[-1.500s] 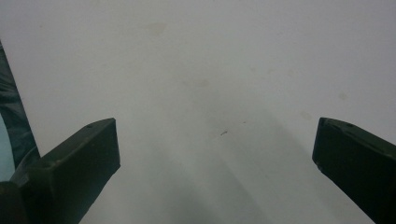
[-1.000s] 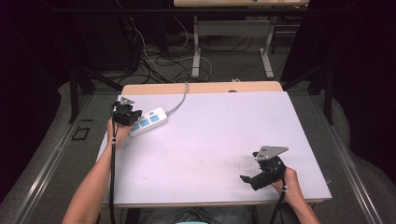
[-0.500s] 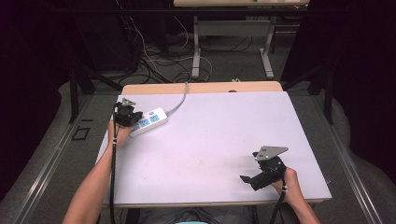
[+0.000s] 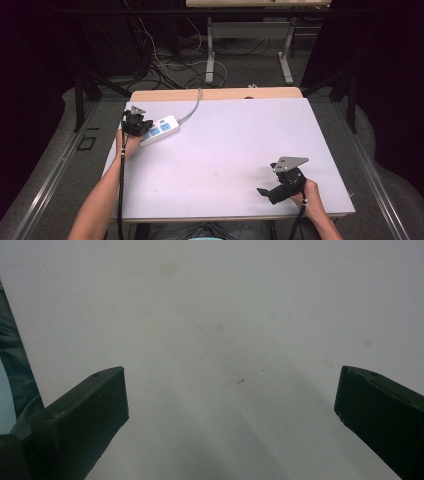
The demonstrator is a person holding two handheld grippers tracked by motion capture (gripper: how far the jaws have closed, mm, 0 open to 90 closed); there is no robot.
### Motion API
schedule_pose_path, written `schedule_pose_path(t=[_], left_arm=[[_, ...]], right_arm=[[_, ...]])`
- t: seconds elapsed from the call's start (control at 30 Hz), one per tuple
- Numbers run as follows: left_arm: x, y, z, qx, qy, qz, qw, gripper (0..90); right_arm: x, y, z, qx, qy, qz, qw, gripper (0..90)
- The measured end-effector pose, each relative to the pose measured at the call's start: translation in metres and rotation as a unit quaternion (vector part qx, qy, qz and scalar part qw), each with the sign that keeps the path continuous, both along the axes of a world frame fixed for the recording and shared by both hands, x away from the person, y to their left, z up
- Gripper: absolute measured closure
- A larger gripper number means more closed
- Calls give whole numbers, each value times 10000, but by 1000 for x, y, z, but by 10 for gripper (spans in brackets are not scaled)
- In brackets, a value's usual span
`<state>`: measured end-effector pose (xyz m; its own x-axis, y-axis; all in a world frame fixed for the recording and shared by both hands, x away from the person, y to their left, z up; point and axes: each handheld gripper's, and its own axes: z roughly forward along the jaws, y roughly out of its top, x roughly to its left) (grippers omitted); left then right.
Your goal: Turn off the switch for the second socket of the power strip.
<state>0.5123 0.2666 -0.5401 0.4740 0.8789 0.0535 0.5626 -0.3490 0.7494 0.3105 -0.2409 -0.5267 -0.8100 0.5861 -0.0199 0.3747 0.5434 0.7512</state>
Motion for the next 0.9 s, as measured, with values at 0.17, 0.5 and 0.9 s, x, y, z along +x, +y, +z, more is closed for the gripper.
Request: schedule_pose_path(t=[0.17, 0.5, 0.9], left_arm=[[0, 1, -1, -49, -27, 18, 10000, 900], [-1, 1, -2, -54, -65, 27, 10000, 900], [-1, 0, -1, 12, -16, -21, 10000, 900]], right_arm=[[1, 0, 0, -19, -41, 35, 10000, 4], [0, 0, 0, 2, 4, 6, 10000, 4], [0, 1, -1, 22, -9, 5, 10000, 4]])
